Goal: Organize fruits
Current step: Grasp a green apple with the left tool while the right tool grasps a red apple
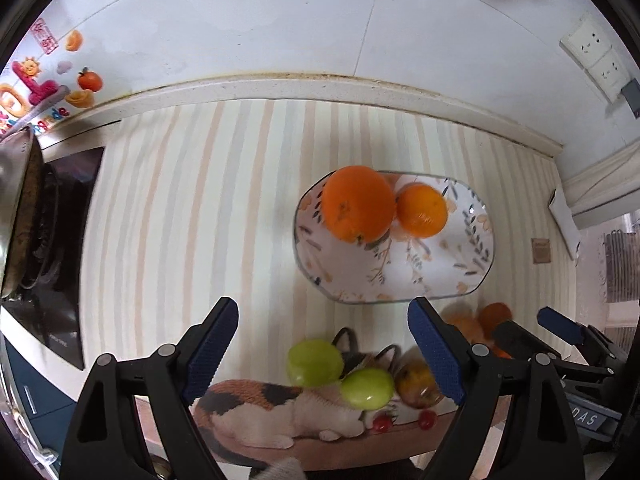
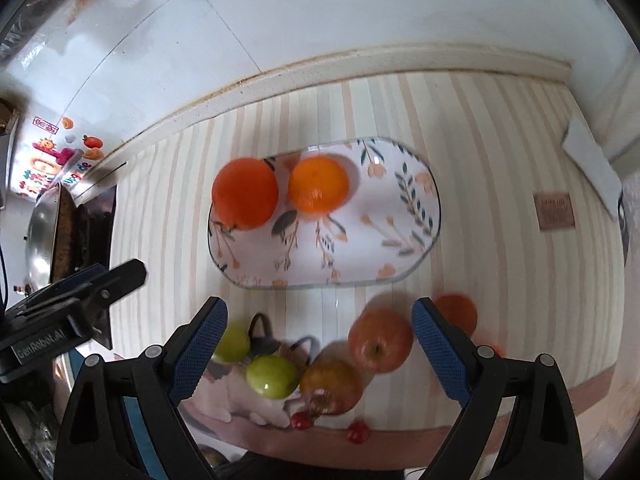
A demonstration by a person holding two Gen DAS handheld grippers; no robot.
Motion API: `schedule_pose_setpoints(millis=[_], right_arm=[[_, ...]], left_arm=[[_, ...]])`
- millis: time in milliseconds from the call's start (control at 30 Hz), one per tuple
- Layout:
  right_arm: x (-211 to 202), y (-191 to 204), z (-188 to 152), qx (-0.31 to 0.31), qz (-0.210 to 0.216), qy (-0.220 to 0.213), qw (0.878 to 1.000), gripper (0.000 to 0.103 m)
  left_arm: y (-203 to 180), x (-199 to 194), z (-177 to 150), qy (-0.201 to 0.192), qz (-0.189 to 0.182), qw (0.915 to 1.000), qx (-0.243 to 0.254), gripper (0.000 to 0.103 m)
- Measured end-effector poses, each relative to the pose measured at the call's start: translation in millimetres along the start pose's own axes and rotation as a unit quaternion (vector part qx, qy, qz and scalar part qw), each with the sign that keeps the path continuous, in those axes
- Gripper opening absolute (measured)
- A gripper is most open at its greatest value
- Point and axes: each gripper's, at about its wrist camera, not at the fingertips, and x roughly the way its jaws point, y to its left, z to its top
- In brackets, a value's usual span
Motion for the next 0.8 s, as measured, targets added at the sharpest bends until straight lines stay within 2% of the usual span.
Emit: schedule_pose_setpoints(millis=[100,333,433,600,800], right_arm=[[14,-19,-19,0.036,0.01,0.006,0.999,0.095],[67,-56,-37,0.095,-0.002,0.045,0.994,0.078],[83,-62,-42,0.102,-0.006,0.057,0.993,0.077],[99,-65,-44,0.107,-0.004,0.068,0.992,0.076],[113,-64,-42,0.108,-0.012,0.07,0.992,0.075]], left_arm=[[4,13,-14,0.016,0.011,0.9997,0.015,0.087],[15,91,-49,0.121,0.015,0.9923,0.022,0.087],[19,114,-57,0.148,0.009,0.9888,0.015,0.087],[19,136,-65,0.174,-0.01,0.9848,0.005,0.087],[14,148,-67,0.169,-0.013,0.9855,-0.001,0.087]])
